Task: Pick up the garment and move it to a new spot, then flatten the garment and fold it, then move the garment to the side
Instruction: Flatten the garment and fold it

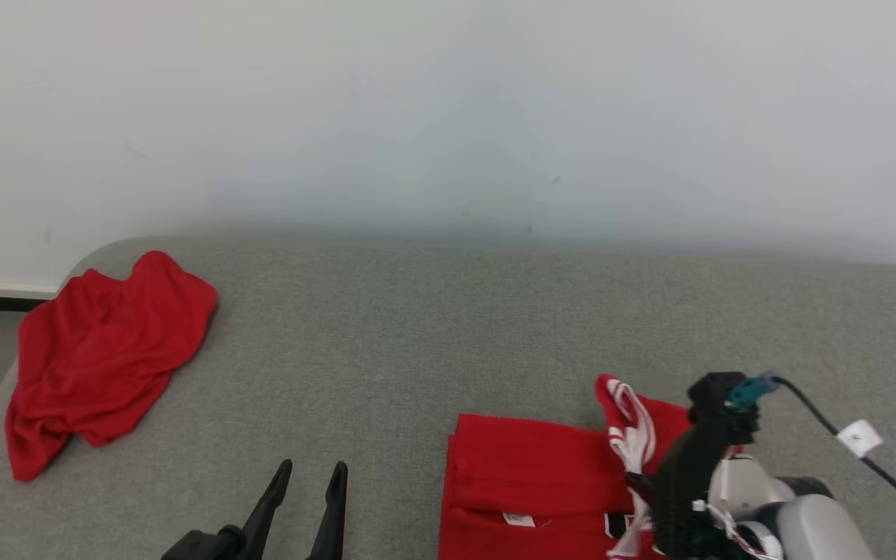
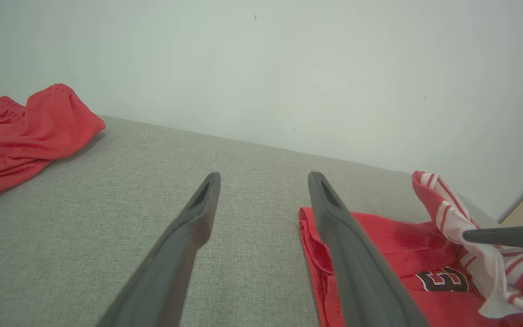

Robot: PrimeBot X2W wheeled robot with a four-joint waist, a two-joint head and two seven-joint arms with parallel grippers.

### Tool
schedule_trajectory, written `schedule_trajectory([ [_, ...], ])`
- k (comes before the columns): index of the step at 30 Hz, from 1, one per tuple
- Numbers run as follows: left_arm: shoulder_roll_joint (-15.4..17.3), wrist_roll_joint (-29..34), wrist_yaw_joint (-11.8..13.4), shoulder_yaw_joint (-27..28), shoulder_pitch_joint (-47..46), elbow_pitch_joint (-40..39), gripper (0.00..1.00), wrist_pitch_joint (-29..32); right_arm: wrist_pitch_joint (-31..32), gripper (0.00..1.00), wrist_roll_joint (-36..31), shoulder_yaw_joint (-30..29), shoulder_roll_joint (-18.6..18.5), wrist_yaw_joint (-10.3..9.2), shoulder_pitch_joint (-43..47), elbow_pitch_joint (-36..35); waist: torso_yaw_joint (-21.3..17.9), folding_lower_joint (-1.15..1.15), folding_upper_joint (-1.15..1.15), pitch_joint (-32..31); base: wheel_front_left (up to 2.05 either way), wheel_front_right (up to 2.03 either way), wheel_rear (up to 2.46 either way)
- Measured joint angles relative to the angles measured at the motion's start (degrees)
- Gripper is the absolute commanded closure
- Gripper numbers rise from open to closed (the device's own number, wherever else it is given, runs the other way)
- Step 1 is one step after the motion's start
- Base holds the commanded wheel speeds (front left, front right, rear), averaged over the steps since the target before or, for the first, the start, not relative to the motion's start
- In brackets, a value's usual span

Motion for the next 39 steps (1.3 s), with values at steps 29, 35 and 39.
schedule_trajectory([
  [29,0.1,0.0,-0.4,-0.5,0.6,0.2,0.0,-0.2,-20.7,0.0,15.1,18.1,2.0,0.0,-13.2,28.0,5.7,0.0,0.0,-1.0,0.0,0.0,0.0],
  [35,0.2,0.1,-0.4,0.0,0.7,0.1,0.0,-0.2,-26.6,0.0,20.9,19.8,2.0,0.0,-14.0,26.8,4.9,0.0,0.0,-1.3,0.0,0.0,0.0],
  [39,-0.1,0.1,0.3,1.1,1.0,-0.4,0.0,-0.2,-32.5,0.0,21.2,17.9,2.0,0.0,-13.5,23.6,4.0,0.0,0.0,-1.8,0.0,0.0,0.0],
])
